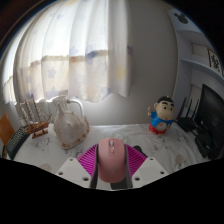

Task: Arrange mouse

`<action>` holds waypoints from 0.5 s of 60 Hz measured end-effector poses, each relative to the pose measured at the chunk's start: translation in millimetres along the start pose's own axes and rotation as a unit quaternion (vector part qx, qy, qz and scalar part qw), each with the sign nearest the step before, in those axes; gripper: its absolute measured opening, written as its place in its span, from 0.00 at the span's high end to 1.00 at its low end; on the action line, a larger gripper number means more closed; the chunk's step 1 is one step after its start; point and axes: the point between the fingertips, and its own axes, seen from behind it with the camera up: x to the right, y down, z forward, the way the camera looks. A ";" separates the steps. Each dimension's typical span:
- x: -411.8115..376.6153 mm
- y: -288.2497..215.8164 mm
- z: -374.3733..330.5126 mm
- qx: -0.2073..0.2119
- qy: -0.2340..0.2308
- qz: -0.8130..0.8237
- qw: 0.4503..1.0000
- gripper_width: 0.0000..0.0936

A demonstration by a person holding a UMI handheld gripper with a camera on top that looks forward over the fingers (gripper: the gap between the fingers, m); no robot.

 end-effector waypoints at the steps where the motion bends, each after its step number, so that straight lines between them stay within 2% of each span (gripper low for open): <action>1: 11.4 6.7 6.3 -0.004 0.000 0.003 1.000 0.58; 8: 78.0 64.3 48.2 -0.040 0.005 0.005 0.999 0.57; 16: 104.8 127.6 79.8 -0.082 -0.009 -0.005 0.997 0.57; 21: 108.4 148.6 87.1 -0.096 -0.019 -0.002 0.995 0.51; 24: 108.4 145.8 87.0 -0.087 -0.028 0.002 0.996 0.47; 26: 109.3 148.2 85.2 -0.095 -0.031 0.005 0.995 0.40; 30: 119.0 140.7 75.1 -0.097 -0.015 0.014 0.995 0.08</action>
